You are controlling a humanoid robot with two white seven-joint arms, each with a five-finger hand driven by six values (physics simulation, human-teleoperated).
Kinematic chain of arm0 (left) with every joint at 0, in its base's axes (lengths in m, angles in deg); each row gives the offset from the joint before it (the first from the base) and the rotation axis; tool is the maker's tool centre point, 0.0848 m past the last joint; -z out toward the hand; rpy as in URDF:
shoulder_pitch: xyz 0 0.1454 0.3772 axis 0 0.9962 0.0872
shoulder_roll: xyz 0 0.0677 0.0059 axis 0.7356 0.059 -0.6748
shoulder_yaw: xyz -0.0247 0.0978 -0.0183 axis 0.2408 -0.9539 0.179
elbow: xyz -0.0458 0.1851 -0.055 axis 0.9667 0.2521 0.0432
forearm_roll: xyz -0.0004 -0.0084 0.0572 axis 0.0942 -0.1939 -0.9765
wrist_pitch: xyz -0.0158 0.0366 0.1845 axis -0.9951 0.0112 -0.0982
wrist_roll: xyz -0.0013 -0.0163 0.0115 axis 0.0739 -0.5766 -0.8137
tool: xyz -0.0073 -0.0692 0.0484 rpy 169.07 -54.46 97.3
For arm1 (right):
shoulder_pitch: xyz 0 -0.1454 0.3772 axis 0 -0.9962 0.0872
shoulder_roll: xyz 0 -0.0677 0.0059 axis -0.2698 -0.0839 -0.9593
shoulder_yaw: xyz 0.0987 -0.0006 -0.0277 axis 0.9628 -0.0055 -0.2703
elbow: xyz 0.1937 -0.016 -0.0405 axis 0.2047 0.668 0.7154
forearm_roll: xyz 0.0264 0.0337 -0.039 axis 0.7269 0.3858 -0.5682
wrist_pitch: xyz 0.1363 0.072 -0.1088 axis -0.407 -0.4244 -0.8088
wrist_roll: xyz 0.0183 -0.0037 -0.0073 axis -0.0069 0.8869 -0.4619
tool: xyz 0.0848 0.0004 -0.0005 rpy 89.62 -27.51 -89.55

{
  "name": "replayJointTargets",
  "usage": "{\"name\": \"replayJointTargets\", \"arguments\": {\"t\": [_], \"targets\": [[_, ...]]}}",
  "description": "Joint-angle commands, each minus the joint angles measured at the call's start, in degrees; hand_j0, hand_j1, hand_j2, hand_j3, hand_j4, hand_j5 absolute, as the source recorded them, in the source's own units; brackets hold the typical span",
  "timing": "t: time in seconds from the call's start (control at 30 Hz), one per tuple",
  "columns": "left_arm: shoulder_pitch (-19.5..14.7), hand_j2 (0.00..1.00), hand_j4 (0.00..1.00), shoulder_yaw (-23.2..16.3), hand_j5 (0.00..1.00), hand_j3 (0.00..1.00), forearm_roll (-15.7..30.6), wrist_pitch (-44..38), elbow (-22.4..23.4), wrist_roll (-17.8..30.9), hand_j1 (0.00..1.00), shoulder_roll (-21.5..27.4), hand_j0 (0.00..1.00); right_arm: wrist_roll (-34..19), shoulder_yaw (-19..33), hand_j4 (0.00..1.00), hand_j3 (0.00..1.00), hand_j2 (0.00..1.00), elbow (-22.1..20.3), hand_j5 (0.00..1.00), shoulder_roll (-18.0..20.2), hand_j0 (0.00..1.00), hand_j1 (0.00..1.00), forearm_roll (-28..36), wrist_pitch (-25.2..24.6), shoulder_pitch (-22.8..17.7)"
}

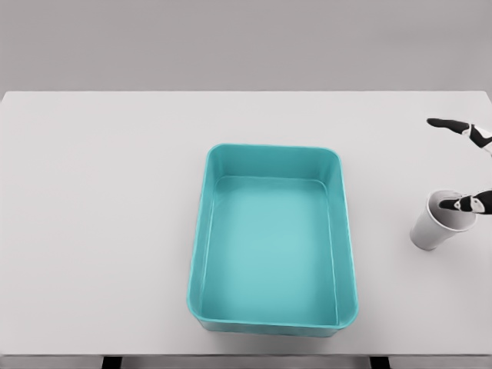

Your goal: Put the paper cup into the basket with your right arm

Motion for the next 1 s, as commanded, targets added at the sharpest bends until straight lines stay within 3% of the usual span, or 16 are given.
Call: {"name": "replayJointTargets", "arguments": {"t": [0.0, 0.13, 0.33, 0.43, 0.57, 0.73, 0.97], "targets": [[0.00, 1.00, 1.00, 0.00, 1.00, 1.00, 0.01, 0.00, 0.00, 0.01, 1.00, 0.00, 1.00, 0.03, 0.20, 1.00, 1.00, 1.00, 0.29, 1.00, 2.60, 1.00, 1.00, 7.43, -0.09, -0.62], [0.00, 1.00, 1.00, 0.00, 1.00, 1.00, 0.01, 0.00, 0.00, 0.01, 1.00, 0.00, 1.00, -2.60, 0.20, 1.00, 1.00, 1.00, 0.73, 1.00, 2.43, 1.00, 1.00, 11.65, -0.09, -2.55], [0.00, 1.00, 1.00, 0.00, 1.00, 1.00, 0.01, 0.00, 0.00, 0.01, 1.00, 0.00, 1.00, -4.36, 0.37, 1.00, 1.00, 1.00, 6.09, 1.00, 0.85, 1.00, 1.00, 18.41, -0.09, -10.38], [0.00, 1.00, 1.00, 0.00, 1.00, 1.00, 0.01, 0.00, 0.00, 0.01, 1.00, 0.00, 1.00, -6.82, 0.37, 1.00, 1.00, 1.00, 6.62, 1.00, 0.85, 1.00, 1.00, 22.02, -0.09, -10.47], [0.00, 1.00, 1.00, 0.00, 1.00, 1.00, 0.01, 0.00, 0.00, 0.01, 1.00, 0.00, 1.00, -6.82, -0.07, 1.00, 1.00, 1.00, 12.41, 1.00, 0.58, 1.00, 1.00, 22.99, -0.09, -12.13], [0.00, 1.00, 1.00, 0.00, 1.00, 1.00, 0.01, 0.00, 0.00, 0.01, 1.00, 0.00, 1.00, -6.82, -0.07, 1.00, 1.00, 1.00, 17.34, 1.00, -3.46, 1.00, 1.00, 22.99, -0.09, -13.01], [0.00, 1.00, 1.00, 0.00, 1.00, 1.00, 0.01, 0.00, 0.00, 0.01, 1.00, 0.00, 1.00, -6.91, 0.02, 1.00, 1.00, 1.00, 17.96, 1.00, -9.70, 1.00, 1.00, 23.07, -0.09, -12.58]]}}
